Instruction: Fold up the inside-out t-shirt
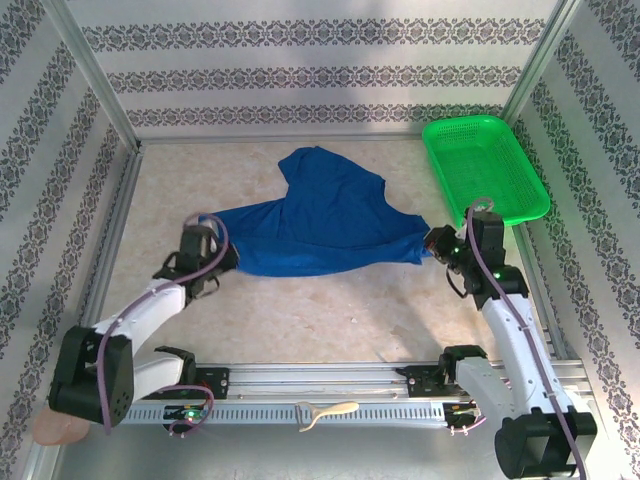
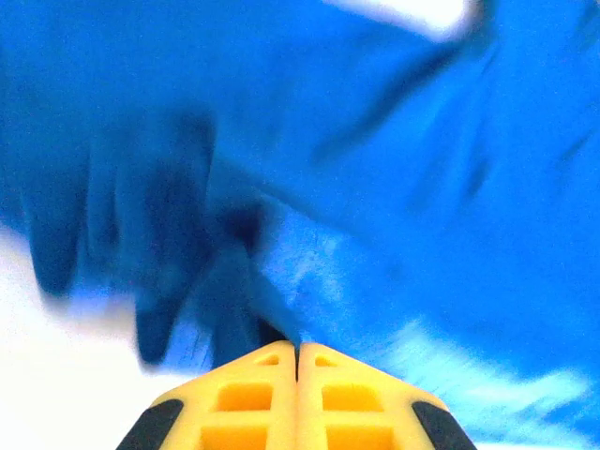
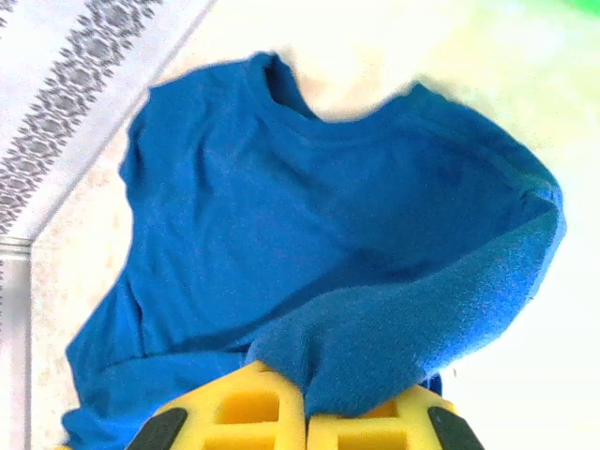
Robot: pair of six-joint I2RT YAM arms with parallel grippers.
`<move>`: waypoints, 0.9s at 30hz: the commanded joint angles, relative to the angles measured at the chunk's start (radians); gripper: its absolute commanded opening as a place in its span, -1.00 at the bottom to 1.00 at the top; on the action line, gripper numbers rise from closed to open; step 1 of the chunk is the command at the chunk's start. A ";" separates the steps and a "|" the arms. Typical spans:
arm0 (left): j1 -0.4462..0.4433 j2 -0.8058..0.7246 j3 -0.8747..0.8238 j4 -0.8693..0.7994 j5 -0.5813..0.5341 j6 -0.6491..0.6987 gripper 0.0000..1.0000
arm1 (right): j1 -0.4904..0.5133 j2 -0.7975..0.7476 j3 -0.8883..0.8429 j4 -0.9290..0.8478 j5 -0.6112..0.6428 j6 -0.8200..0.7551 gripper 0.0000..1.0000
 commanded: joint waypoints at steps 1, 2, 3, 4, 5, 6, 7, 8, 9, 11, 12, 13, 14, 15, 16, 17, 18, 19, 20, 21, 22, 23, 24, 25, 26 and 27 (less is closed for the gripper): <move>0.112 -0.043 0.249 -0.090 0.089 0.056 -1.00 | -0.021 0.057 0.144 0.046 -0.025 -0.022 -1.00; 0.160 -0.028 0.320 -0.106 0.133 0.048 -1.00 | -0.026 0.076 0.186 0.053 -0.033 -0.024 -1.00; 0.207 -0.005 0.405 -0.114 0.191 0.033 -1.00 | -0.034 0.100 0.238 0.059 -0.042 -0.023 -1.00; 0.249 0.020 0.488 -0.115 0.235 0.018 -1.00 | -0.042 0.119 0.291 0.064 -0.050 -0.022 -1.00; 0.277 0.041 0.559 -0.120 0.261 0.005 -1.00 | -0.050 0.138 0.337 0.066 -0.058 -0.019 -1.00; 0.307 0.063 0.640 -0.124 0.286 -0.008 -1.00 | -0.061 0.156 0.392 0.066 -0.066 -0.017 -1.00; 0.332 0.083 0.716 -0.125 0.304 -0.027 -1.00 | -0.072 0.169 0.443 0.067 -0.073 -0.011 -1.00; 0.352 0.098 0.772 -0.119 0.318 -0.051 -1.00 | -0.088 0.178 0.482 0.070 -0.078 -0.004 -1.00; 0.373 0.112 0.831 -0.102 0.334 -0.076 -1.00 | -0.105 0.186 0.531 0.076 -0.088 0.011 -1.00; 0.408 0.127 0.921 -0.061 0.359 -0.152 -1.00 | -0.142 0.196 0.608 0.097 -0.124 0.055 -1.00; 0.421 0.129 0.960 -0.027 0.369 -0.194 -1.00 | -0.159 0.197 0.645 0.108 -0.138 0.077 -1.00; 0.432 0.127 0.996 0.001 0.372 -0.229 -1.00 | -0.173 0.196 0.687 0.113 -0.148 0.095 -1.00; 0.439 0.123 1.028 0.014 0.371 -0.254 -1.00 | -0.188 0.192 0.717 0.124 -0.159 0.108 -1.00; 0.447 0.119 1.065 0.028 0.371 -0.275 -1.00 | -0.206 0.185 0.751 0.136 -0.167 0.125 -1.00; 0.451 0.111 1.107 0.034 0.368 -0.288 -1.00 | -0.225 0.171 0.783 0.145 -0.169 0.139 -1.00; 0.452 0.103 1.139 0.034 0.361 -0.296 -1.00 | -0.245 0.162 0.817 0.149 -0.172 0.151 -1.00; 0.457 0.094 1.172 0.040 0.357 -0.309 -1.00 | -0.271 0.150 0.849 0.152 -0.180 0.165 -1.00; 0.458 0.085 1.198 0.050 0.354 -0.316 -1.00 | -0.302 0.139 0.881 0.162 -0.195 0.184 -1.00; 0.458 0.078 1.218 0.056 0.351 -0.324 -1.00 | -0.326 0.128 0.901 0.174 -0.206 0.196 -1.00; 0.458 0.068 1.228 0.072 0.346 -0.339 -1.00 | -0.345 0.115 0.926 0.183 -0.203 0.204 -1.00; 0.458 0.057 1.223 0.096 0.335 -0.352 -1.00 | -0.354 0.103 0.947 0.183 -0.193 0.204 -1.00; 0.458 0.045 1.209 0.117 0.315 -0.359 -1.00 | -0.358 0.095 0.962 0.183 -0.183 0.200 -1.00; 0.458 0.031 1.187 0.126 0.281 -0.363 -1.00 | -0.357 0.090 0.978 0.181 -0.176 0.195 -1.00; 0.458 0.019 1.157 0.128 0.239 -0.362 -1.00 | -0.356 0.091 0.986 0.184 -0.175 0.196 -1.00; 0.458 0.019 1.128 0.122 0.204 -0.359 -1.00 | -0.354 0.101 0.983 0.187 -0.181 0.200 -1.00; 0.458 0.038 1.101 0.103 0.176 -0.364 -1.00 | -0.345 0.123 0.972 0.186 -0.196 0.203 -1.00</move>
